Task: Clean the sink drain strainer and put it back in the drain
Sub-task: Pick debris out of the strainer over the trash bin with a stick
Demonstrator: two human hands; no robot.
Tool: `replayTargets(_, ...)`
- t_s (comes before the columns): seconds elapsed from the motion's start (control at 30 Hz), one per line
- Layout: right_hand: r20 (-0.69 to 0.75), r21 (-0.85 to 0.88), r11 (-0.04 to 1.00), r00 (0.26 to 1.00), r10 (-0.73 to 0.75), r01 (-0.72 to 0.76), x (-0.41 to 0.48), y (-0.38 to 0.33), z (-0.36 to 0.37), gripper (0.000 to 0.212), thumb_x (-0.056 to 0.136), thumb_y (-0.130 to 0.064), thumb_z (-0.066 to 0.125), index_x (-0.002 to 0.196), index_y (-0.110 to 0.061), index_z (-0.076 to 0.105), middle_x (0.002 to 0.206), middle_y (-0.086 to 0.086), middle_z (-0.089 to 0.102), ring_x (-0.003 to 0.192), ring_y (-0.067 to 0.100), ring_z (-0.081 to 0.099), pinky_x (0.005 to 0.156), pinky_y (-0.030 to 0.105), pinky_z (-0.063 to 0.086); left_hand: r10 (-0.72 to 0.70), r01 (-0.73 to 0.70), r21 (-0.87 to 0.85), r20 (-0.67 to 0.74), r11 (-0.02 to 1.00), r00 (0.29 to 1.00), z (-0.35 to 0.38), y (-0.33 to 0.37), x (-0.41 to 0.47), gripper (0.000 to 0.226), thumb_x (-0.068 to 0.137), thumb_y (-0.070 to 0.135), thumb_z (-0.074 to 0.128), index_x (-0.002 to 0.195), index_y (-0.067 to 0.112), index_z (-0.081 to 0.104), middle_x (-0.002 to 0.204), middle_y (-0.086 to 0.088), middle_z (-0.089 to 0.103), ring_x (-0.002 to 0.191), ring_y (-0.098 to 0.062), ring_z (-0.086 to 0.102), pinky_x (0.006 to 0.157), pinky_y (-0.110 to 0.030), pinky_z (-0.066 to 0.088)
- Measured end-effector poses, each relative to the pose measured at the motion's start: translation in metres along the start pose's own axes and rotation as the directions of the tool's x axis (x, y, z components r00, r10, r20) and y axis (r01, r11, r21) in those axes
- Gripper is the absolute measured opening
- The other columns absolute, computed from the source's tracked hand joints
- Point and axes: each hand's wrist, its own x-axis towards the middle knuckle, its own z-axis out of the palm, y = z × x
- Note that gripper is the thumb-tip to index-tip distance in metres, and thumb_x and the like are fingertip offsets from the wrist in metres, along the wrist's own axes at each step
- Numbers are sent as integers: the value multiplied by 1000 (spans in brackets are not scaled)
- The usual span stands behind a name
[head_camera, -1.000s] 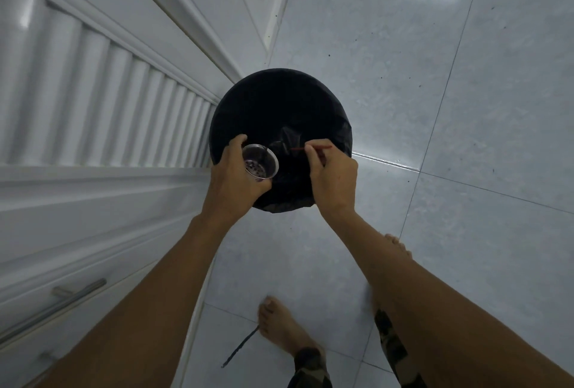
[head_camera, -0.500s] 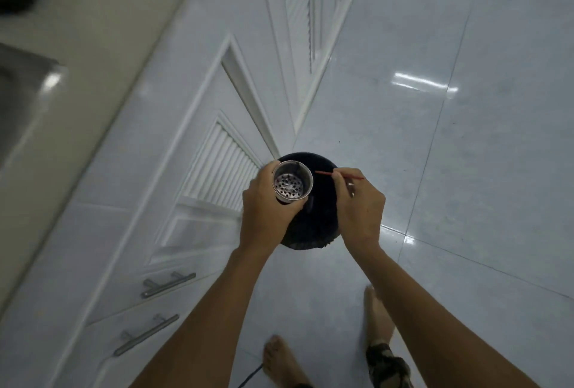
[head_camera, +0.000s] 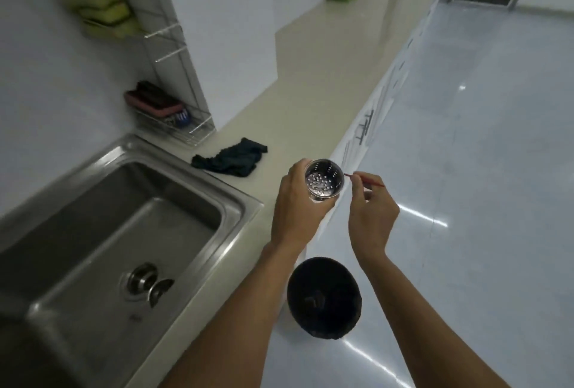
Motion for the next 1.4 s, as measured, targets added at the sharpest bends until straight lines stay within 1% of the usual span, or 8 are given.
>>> replayTargets(0.27, 320, 38, 998, 945, -61, 51, -102, -55, 118, 17, 100, -34, 60, 107, -26, 73, 98, -24, 70, 82, 0, 68, 71, 12, 50, -248, 282, 132, -227, 950, 942, -162, -96, -31, 83, 68, 33, 91, 137, 27, 45, 132, 3, 58, 120, -16, 56, 94, -35, 54)
replayTargets(0.4, 478, -17, 993, 873, -95, 117, -139, -43, 173, 18, 100, -31, 60, 104, -22, 75, 95, -19, 69, 82, -1, 66, 74, 12, 51, -480, 544, 169, -309, 822, 821, -220, -175, -76, 84, 65, 20, 92, 136, 17, 46, 132, -9, 58, 122, -31, 56, 99, -49, 52)
replayTargets(0.57, 660, -120, 979, 750, -44, 163, -163, -17, 228, 20, 101, -31, 59, 106, -20, 75, 95, -15, 70, 81, -8, 62, 77, 4, 46, -693, 750, 117, -311, 652, 651, -231, -250, -120, 69, 63, 19, 94, 112, 20, 45, 114, -6, 57, 102, -32, 62, 85, -42, 53)
replayTargets(0.77, 798, -241, 935, 602, 37, 262, -169, 9, 276, 18, 100, -32, 60, 106, -20, 71, 94, -9, 71, 82, 0, 65, 69, 7, 48, -797, 847, 220, -288, 484, 531, -214, -315, -144, 54, 79, 5, 84, 114, 10, 43, 125, -18, 54, 104, -32, 57, 77, -37, 42)
replayTargets(1.07, 918, -215, 882, 394, 37, 419, -175, 29, 310, 16, 97, -26, 65, 101, -13, 74, 95, -1, 75, 89, 13, 70, 85, 33, 58, -920, 874, 366, -100, 319, 378, -221, -358, -169, 78, 85, 9, 78, 146, 4, 30, 147, -23, 44, 129, -44, 49, 107, -51, 43)
replayTargets(1.13, 923, -206, 881, 384, 30, 426, -177, 30, 312, 14, 97, -26, 66, 100, -15, 73, 93, -3, 74, 86, 9, 70, 83, 31, 58, -904, 788, 518, -63, 333, 424, -222, -356, -166, 107, 73, 29, 90, 155, 15, 23, 156, -15, 33, 141, -39, 37, 115, -52, 34)
replayTargets(1.23, 917, -193, 880, 399, 4, 434, -178, 30, 314, 12, 96, -25, 67, 99, -16, 74, 92, -4, 75, 83, 8, 70, 81, 25, 57, -771, 524, 707, 48, 475, 634, -217, -352, -155, 130, 57, 64, 88, 160, 29, 17, 163, -6, 22, 151, -30, 20, 120, -53, 20)
replayTargets(1.4, 914, -206, 881, 404, 18, 426, -177, 33, 311, 13, 96, -26, 67, 100, -16, 74, 93, -5, 74, 83, 5, 68, 78, 18, 54, -661, 300, 735, 259, 608, 704, -196, -357, -130, 110, 68, 65, 81, 158, 36, 24, 164, 4, 31, 154, -24, 21, 122, -59, 1)
